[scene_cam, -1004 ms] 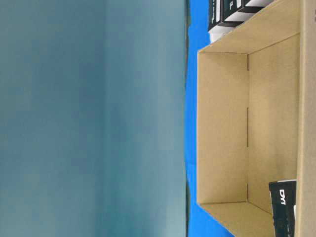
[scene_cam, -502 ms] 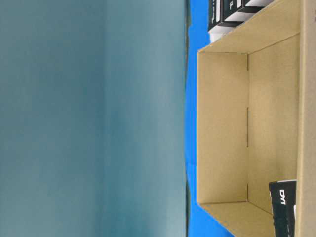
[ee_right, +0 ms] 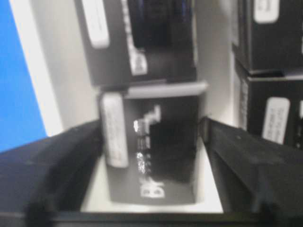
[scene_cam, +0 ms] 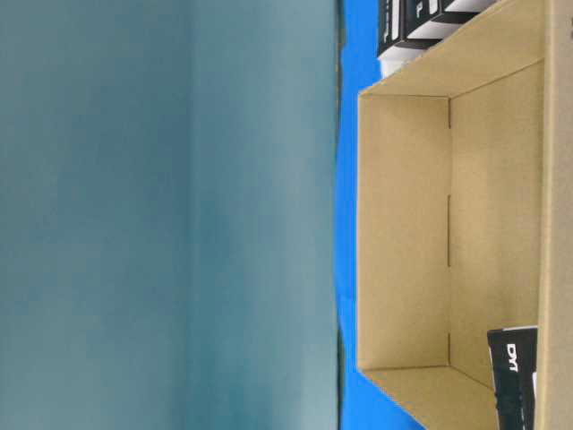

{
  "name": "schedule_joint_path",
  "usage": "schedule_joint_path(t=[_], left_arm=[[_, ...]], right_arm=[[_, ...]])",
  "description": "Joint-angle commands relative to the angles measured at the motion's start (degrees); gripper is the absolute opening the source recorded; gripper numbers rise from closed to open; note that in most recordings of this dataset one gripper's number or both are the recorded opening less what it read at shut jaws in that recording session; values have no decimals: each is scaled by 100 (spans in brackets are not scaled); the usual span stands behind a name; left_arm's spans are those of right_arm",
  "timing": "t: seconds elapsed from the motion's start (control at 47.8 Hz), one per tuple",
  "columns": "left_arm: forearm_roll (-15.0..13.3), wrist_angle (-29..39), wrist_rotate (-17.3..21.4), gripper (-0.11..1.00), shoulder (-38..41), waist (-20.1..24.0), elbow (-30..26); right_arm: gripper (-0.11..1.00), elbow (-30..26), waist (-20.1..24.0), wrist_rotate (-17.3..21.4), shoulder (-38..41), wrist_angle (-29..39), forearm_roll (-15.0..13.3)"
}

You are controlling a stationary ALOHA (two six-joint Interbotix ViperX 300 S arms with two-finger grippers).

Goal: Pick the box from inside the cardboard box.

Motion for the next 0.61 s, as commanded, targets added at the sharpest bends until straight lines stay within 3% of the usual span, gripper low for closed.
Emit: schedule_joint_path(t=[0.0, 0.251, 0.586], left_arm=[[9, -26, -9, -7, 26, -18, -88], [9, -26, 0, -7, 18, -35, -88], [9, -26, 0, -7, 26, -35, -79]], right_arm=[[93, -70, -9, 9, 35, -44, 9], [92, -220, -9, 9, -70, 44, 18], [93, -536, -44, 35, -1204, 545, 18]])
